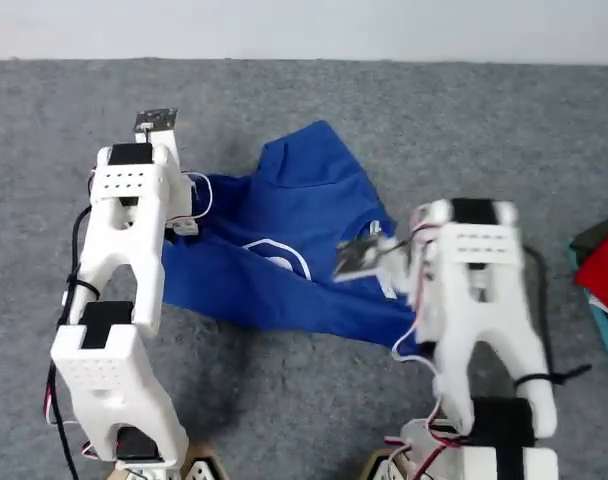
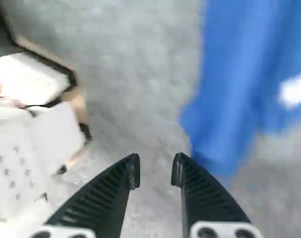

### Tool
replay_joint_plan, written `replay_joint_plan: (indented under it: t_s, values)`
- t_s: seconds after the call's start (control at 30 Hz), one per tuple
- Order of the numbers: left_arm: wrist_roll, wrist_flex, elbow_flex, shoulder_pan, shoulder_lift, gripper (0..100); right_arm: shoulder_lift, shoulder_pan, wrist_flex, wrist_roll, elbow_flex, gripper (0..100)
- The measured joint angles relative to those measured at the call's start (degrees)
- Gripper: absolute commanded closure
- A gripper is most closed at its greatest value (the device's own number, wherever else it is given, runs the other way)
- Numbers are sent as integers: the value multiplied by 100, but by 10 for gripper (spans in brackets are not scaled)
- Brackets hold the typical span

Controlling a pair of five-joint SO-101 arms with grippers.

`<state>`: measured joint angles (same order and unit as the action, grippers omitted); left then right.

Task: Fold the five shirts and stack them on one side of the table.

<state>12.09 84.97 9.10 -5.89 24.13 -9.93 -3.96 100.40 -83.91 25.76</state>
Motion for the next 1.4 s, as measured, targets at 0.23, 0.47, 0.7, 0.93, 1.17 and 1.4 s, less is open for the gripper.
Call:
replay_joint_plan:
  t_s: [0.23, 0.47, 0.7, 0.93, 1.17, 1.4]
  values:
    - [0, 167, 97, 9, 18, 931, 607, -484, -765, 185, 527, 869]
    - [0, 193, 97, 9, 18, 932, 1451, -536, -1943, 554, 545, 907]
    - [0, 193, 97, 9, 18, 932, 1477, -527, -2268, 571, 545, 991]
    - [0, 193, 97, 9, 18, 945, 1327, -325, -2127, 571, 193, 988]
    - [0, 220, 97, 9, 18, 987, 976, -325, -1837, 598, -299, 983]
    - [0, 607, 97, 9, 18, 969, 967, -659, -1407, 1688, -35, 679]
